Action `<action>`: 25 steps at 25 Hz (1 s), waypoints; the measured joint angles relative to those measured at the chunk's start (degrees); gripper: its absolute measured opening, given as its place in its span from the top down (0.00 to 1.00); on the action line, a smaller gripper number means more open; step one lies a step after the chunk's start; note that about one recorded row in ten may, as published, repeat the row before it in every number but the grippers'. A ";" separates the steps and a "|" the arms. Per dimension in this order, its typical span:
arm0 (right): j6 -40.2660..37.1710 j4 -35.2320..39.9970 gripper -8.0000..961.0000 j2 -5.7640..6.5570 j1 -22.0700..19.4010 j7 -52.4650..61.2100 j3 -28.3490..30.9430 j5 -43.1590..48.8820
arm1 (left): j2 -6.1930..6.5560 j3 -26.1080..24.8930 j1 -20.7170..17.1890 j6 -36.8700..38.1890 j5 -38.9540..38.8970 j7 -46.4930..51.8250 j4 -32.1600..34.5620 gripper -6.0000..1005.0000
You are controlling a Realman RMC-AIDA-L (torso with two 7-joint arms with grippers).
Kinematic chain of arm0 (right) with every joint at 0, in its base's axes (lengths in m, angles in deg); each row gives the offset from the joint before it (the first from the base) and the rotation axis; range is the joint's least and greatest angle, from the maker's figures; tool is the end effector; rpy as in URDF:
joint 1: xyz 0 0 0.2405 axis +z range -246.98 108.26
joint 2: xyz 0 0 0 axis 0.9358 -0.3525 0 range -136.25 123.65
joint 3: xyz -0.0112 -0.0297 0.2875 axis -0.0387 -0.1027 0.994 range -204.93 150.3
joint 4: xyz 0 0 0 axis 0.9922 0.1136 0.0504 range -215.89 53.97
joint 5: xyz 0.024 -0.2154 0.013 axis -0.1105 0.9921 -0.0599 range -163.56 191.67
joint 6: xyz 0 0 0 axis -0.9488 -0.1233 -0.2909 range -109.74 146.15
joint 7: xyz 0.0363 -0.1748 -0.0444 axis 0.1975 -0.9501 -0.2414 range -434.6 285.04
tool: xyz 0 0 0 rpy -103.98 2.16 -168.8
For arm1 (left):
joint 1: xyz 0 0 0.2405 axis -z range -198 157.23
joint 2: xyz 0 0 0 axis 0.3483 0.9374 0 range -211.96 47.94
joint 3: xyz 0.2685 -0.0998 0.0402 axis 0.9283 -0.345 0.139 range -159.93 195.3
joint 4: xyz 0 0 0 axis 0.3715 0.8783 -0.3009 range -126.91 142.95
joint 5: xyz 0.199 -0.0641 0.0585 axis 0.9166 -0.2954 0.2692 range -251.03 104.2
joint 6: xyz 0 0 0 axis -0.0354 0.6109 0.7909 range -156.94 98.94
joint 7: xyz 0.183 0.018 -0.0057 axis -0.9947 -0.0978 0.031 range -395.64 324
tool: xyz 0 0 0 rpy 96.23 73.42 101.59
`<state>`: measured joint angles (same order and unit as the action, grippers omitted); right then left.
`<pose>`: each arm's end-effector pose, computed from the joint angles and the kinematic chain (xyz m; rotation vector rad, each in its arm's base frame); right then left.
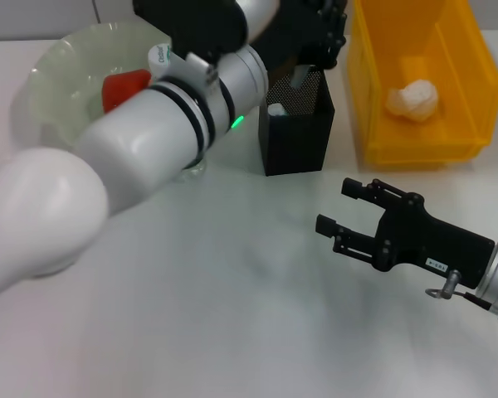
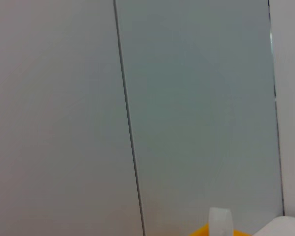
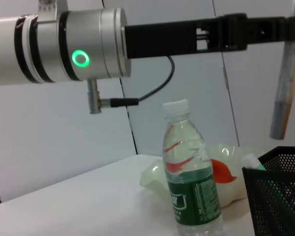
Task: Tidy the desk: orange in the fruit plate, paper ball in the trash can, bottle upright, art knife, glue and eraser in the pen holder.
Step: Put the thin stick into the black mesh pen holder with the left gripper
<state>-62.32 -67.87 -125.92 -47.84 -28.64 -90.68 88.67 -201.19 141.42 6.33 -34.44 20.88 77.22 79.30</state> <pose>0.3068 0.3042 -0.1121 -2.4576 0.5709 0.9196 -0.0932 0.4109 -0.1340 -2.1883 -0.3366 -0.6333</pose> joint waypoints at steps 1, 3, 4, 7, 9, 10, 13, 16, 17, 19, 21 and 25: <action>0.01 0.00 0.20 0.00 0.03 0.00 0.00 0.00 | 0.00 0.70 0.44 -0.92 -0.01 0.08 -0.64 0.84; 0.02 0.00 0.20 0.00 0.10 0.00 -0.01 0.00 | 0.00 1.62 1.19 -2.09 -0.02 0.71 -1.77 0.84; 0.02 0.01 0.20 0.00 0.13 0.00 -0.02 0.00 | 0.00 2.18 1.71 -2.69 0.03 1.61 -2.63 0.84; 0.02 0.00 0.21 0.00 0.28 0.00 -0.11 0.00 | 0.01 3.18 2.76 -4.18 0.28 3.82 -4.36 0.84; 0.02 0.00 0.21 0.00 0.37 0.00 -0.17 0.00 | 0.01 3.55 3.20 -4.87 0.38 4.44 -5.08 0.84; 0.02 0.00 0.21 0.00 0.41 0.00 -0.19 0.00 | 0.00 3.70 3.32 -5.00 0.41 4.50 -5.26 0.84; 0.02 0.01 0.21 0.00 0.54 0.00 -0.32 0.00 | 0.00 4.00 3.67 -5.25 0.44 4.52 -6.22 0.83; 0.02 0.18 0.20 0.00 0.56 0.00 -0.35 0.00 | 0.01 4.07 4.34 -5.12 0.20 4.53 -7.57 0.83; 0.02 0.25 0.20 0.00 0.59 0.00 -0.35 0.00 | 0.00 4.12 4.50 -5.01 0.17 4.54 -7.83 0.83; 0.01 0.21 0.20 0.01 0.77 0.00 -0.35 0.00 | 0.00 4.20 4.67 -5.00 0.17 4.54 -8.08 0.83; 0.02 0.10 0.20 0.05 0.94 0.00 -0.36 0.00 | 0.00 4.15 4.75 -5.14 0.15 4.56 -8.14 0.83; 0.01 0.02 0.20 0.10 1.01 -0.02 -0.15 0.00 | 0.00 3.82 4.78 -5.22 0.14 5.36 -8.18 0.71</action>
<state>-62.30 -67.85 -125.82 -46.84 -28.66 -90.83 88.67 -201.19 145.24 11.11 -39.65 21.02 82.58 71.11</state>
